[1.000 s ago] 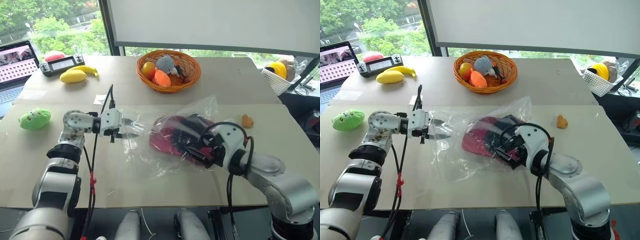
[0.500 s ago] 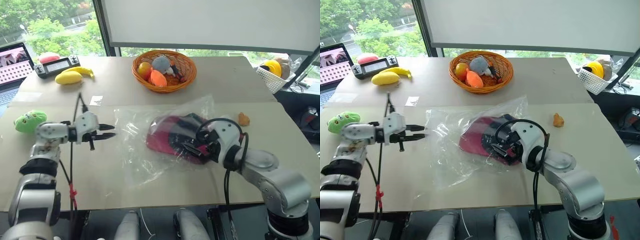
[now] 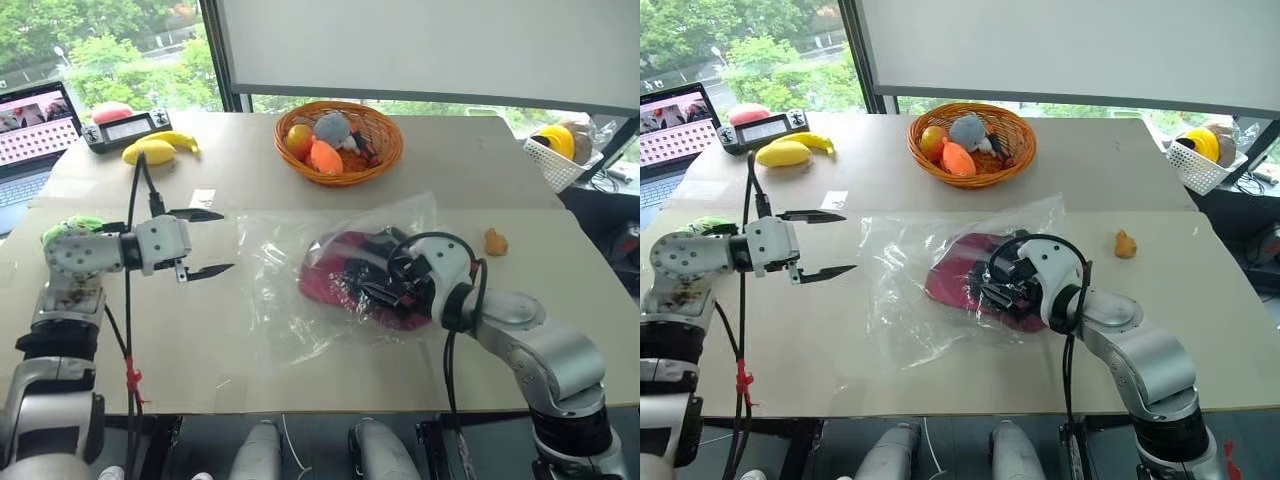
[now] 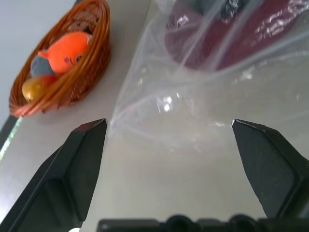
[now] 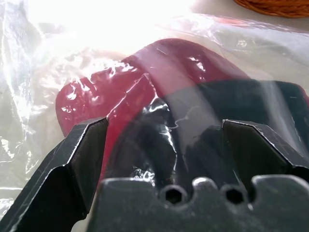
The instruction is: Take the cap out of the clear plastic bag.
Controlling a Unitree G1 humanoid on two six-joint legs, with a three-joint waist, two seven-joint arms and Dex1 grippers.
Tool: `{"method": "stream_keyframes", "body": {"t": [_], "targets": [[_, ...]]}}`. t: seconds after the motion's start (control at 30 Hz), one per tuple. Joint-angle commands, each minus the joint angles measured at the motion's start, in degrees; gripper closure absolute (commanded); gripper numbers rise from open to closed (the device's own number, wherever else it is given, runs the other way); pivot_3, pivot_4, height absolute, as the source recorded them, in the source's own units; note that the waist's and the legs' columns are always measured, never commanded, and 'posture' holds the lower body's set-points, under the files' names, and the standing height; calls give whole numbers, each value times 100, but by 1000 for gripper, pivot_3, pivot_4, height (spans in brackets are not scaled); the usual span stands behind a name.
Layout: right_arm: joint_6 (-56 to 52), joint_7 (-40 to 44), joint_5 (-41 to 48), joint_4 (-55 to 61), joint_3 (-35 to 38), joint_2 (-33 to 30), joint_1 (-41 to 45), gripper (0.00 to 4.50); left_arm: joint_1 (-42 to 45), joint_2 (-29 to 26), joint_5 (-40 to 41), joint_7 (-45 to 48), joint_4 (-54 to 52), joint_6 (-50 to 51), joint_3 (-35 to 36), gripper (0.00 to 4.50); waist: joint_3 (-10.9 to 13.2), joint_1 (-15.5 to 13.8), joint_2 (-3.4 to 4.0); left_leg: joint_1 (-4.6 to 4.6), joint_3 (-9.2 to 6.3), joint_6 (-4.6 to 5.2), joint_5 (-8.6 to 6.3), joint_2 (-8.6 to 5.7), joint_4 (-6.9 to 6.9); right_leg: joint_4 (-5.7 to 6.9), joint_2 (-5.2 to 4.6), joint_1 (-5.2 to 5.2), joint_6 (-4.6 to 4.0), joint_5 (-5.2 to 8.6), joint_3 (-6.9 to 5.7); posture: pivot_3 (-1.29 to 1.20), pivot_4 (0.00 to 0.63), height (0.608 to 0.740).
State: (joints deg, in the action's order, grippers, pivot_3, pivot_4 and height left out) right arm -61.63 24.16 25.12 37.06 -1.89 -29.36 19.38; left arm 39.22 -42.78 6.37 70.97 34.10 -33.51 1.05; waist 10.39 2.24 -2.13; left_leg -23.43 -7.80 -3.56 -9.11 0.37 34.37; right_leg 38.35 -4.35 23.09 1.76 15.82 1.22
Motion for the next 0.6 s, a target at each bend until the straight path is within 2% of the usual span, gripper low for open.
{"method": "stream_keyframes", "body": {"t": [0.03,0.27,0.5,0.6], "targets": [[-98,251,400,565,134,-113,21,0,601,191,-449,-314,670,-1073,-240,59,0,9,0,-1,0,0,0,0,1,0,0,0,0,0,0,0,150,733],[-433,284,957,981,344,-135,10,0,1481,572,-1500,-1018,2290,-2448,-913,59,0,38,-1,-1,0,3,-1,0,6,4,1,0,1,0,0,0,150,733],[-629,48,1147,1162,433,-187,-89,0,1925,684,-2322,-1832,3228,-3006,-1412,59,0,32,-1,-9,1,10,-6,-2,26,11,1,0,4,1,-1,0,150,733],[-708,-74,1140,1265,502,-212,-213,0,2034,662,-2613,-2194,3433,-3096,-1560,776,0,26,-1,-11,1,10,-6,-2,29,12,0,0,5,1,-1,0,150,733]]}}
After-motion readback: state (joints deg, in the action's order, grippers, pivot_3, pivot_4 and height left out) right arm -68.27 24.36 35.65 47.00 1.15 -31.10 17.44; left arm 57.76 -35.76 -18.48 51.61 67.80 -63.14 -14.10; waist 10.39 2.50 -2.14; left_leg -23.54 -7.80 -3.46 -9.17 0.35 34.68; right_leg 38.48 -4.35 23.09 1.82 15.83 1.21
